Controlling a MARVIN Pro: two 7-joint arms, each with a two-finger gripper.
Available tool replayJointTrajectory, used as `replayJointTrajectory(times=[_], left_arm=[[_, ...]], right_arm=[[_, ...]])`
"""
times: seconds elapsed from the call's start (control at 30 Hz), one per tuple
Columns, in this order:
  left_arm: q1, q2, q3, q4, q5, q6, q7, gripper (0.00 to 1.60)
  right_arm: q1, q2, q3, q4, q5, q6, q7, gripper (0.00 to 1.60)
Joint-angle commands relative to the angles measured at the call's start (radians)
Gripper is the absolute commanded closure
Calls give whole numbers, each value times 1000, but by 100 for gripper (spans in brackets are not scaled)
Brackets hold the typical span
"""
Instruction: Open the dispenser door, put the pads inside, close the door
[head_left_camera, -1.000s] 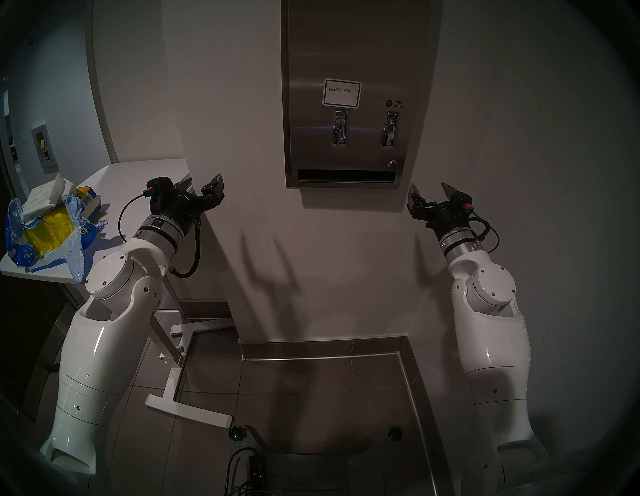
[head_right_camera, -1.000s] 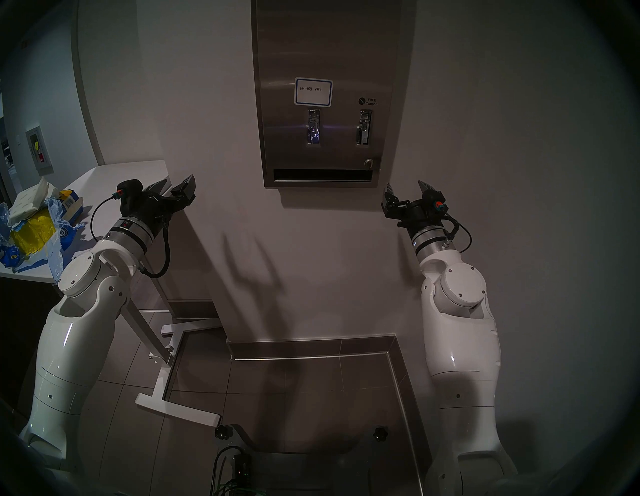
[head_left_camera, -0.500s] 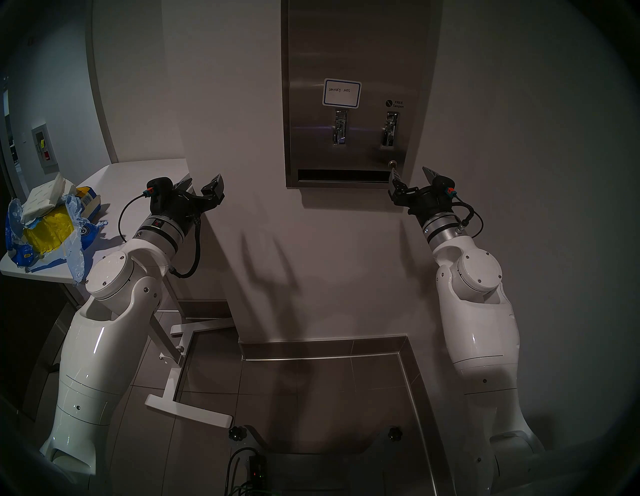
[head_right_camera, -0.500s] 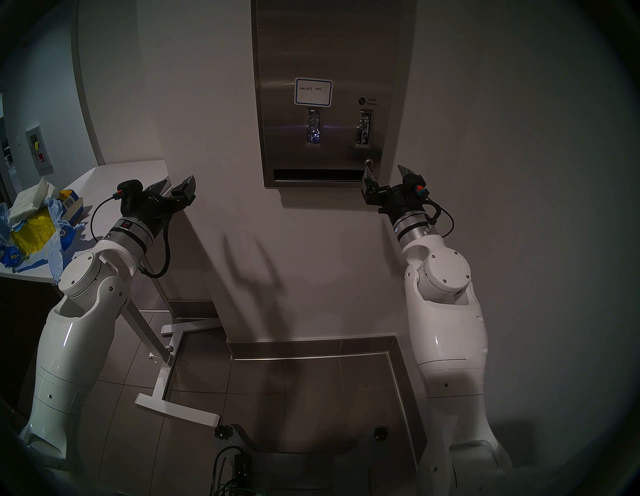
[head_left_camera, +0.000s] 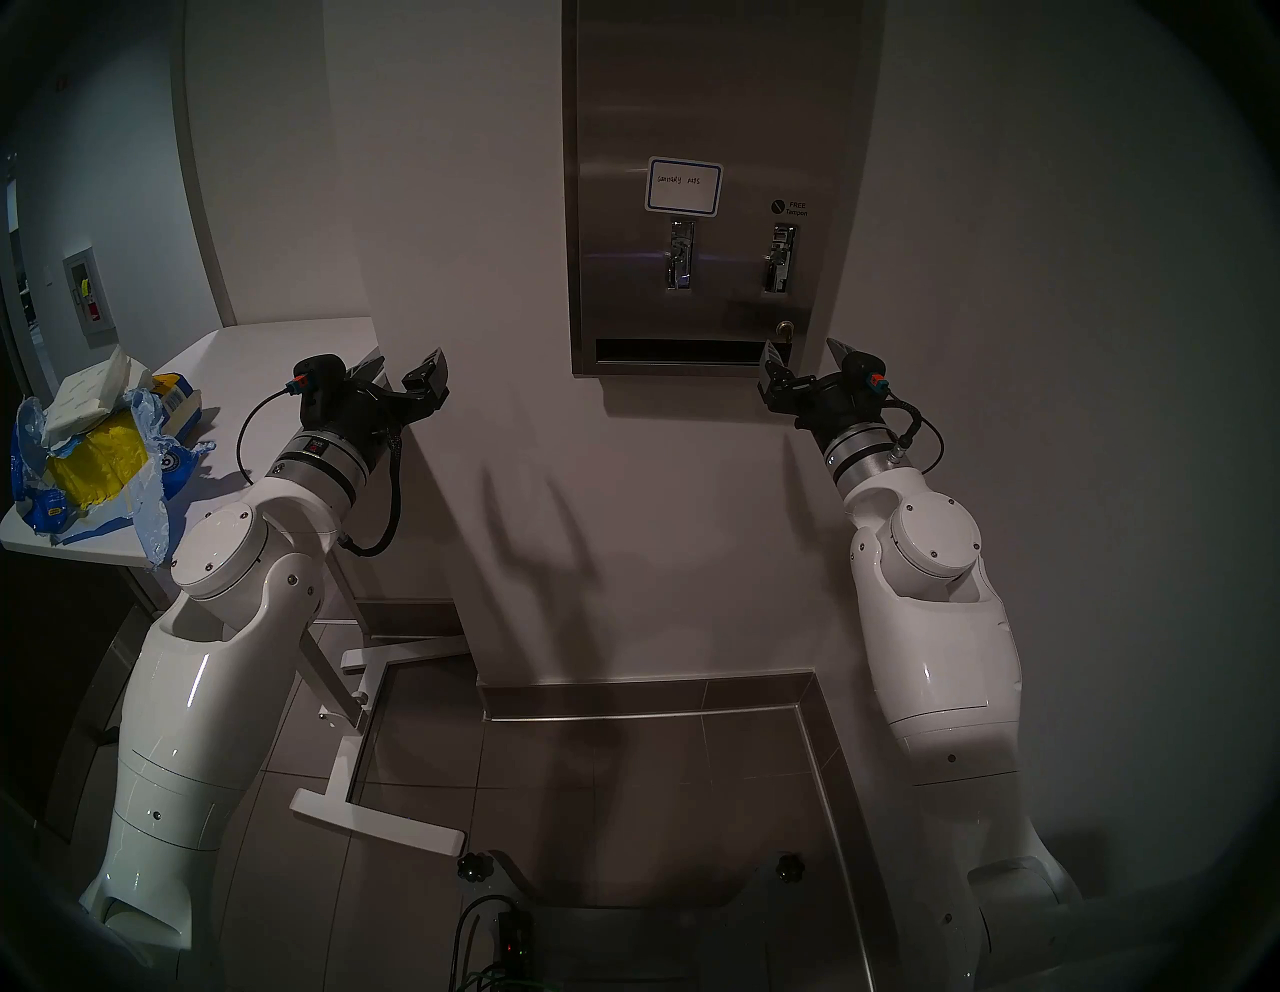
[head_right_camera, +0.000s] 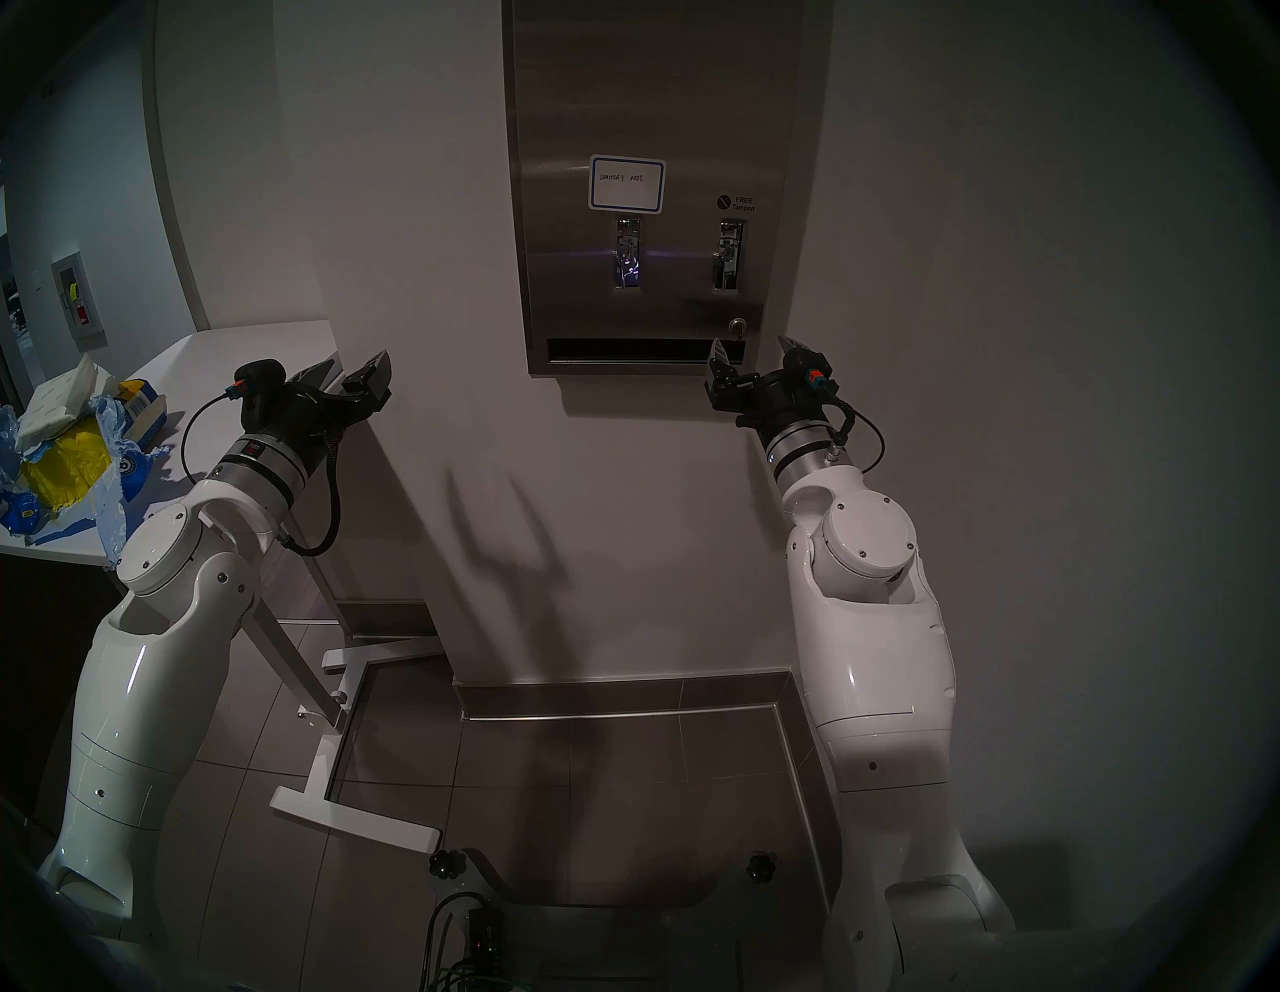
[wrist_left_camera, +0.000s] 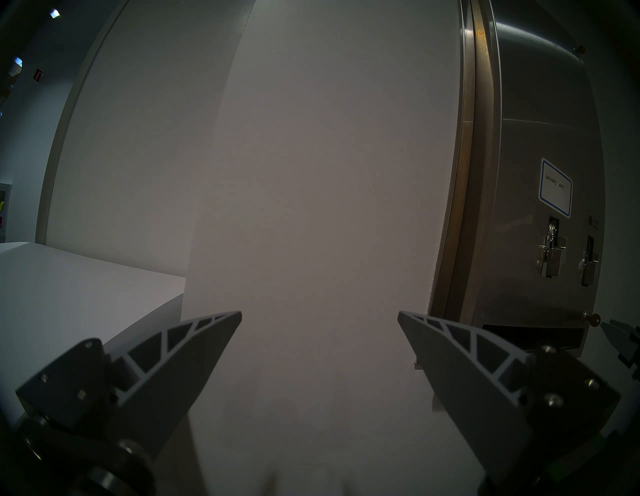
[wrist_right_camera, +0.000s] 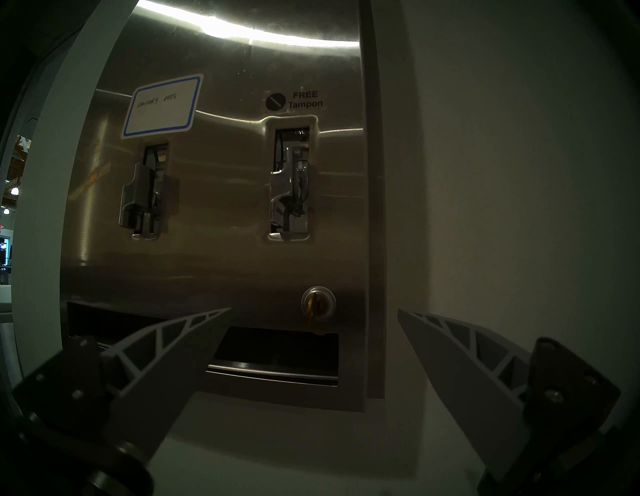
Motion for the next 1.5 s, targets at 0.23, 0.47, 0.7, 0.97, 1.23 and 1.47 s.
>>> replayJointTrajectory(times=[0.23, 0.47, 0.7, 0.97, 1.23, 1.47], left_arm=[[-25, 1, -10, -25, 0, -11, -1, 0], [-25, 1, -10, -25, 0, -11, -1, 0], [-25, 1, -10, -25, 0, -11, -1, 0], [-25, 1, -10, -25, 0, -11, -1, 0], [-25, 1, -10, -24, 0, -11, -1, 0], [-25, 1, -10, -25, 0, -11, -1, 0]], right_arm=[[79, -8, -15, 10, -9, -27, -12, 0], [100, -7, -21, 33, -12, -36, -11, 23], [121, -4, -24, 61, -15, -43, -10, 53], [144, -2, -23, 94, -16, -48, -8, 73], [173, -1, -18, 129, -17, -57, 0, 81], [183, -1, -11, 149, -18, -68, 10, 90]])
